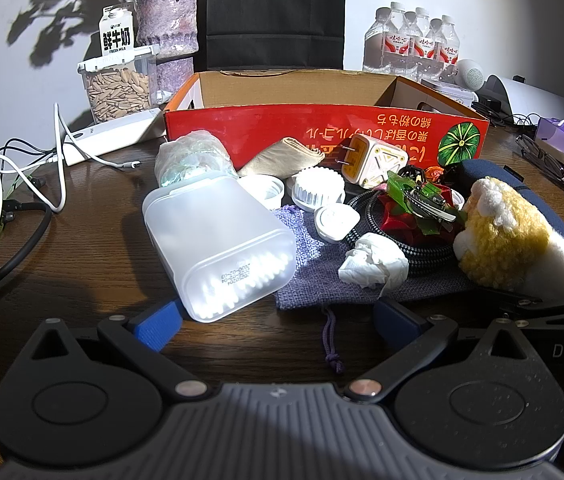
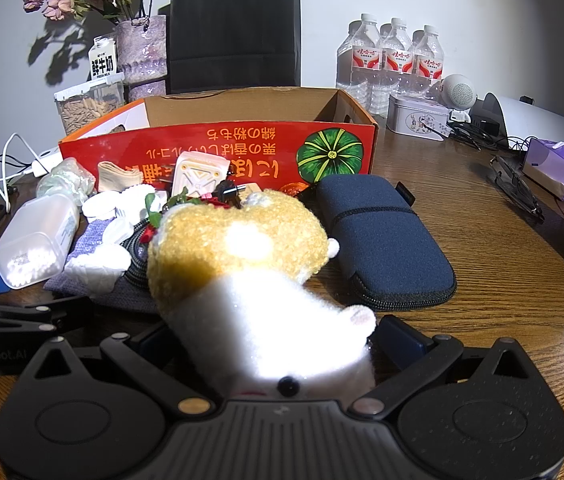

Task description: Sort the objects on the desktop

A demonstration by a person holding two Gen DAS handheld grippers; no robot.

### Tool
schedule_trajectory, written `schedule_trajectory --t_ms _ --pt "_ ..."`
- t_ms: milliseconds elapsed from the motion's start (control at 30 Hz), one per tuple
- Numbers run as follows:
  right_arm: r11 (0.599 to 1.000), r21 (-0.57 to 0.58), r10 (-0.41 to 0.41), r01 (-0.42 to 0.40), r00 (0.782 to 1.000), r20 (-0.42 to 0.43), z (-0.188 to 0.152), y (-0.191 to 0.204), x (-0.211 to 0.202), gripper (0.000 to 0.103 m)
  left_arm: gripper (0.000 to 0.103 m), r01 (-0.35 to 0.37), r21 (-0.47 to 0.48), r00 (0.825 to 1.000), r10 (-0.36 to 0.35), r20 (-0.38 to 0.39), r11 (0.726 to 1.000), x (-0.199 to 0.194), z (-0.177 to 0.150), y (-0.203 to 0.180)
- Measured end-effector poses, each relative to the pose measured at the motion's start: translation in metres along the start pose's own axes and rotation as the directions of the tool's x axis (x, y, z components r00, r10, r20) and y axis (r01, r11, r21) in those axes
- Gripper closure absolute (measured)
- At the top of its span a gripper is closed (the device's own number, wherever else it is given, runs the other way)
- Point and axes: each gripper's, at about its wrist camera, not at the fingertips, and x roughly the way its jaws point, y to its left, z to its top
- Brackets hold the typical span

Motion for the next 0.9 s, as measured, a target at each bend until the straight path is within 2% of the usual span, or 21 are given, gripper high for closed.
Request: schedule_trajectory --t_ms 533,700,767,833,900 --pt "1.000 0.004 -0.007 0.007 1.000 0.000 -0.004 0.002 -0.005 0.000 0.000 -0.002 0.000 1.000 0.002 0.000 1.000 -0.002 -0.002 0.000" --pt "1.000 -0.003 0.010 -0.010 1.000 -0.008 -0.004 -0.001 -0.007 0.000 0.000 -0.028 0.036 1.000 0.028 0.013 0.999 -0.010 -0.004 -0.004" --pt "1.000 -0.002 0.007 -0.007 1.000 -0.010 -0.005 -0.004 -0.013 0.001 0.000 -0.013 0.000 1.000 0.013 0.024 1.000 -0.018 -0.005 0.000" --pt "0.998 0.032 0.043 -0.045 0.998 0.050 -0.006 -0.015 -0.034 0.002 0.000 0.029 -0.076 0.997 -0.023 0.068 0.997 -0.032 -0.008 0.009" --pt "0.995 0.045 0.080 -0.089 0.980 0.185 -0.011 -0.027 -0.061 0.000 0.000 0.068 -0.102 0.990 -0.054 0.130 0.992 -0.045 -0.011 0.014"
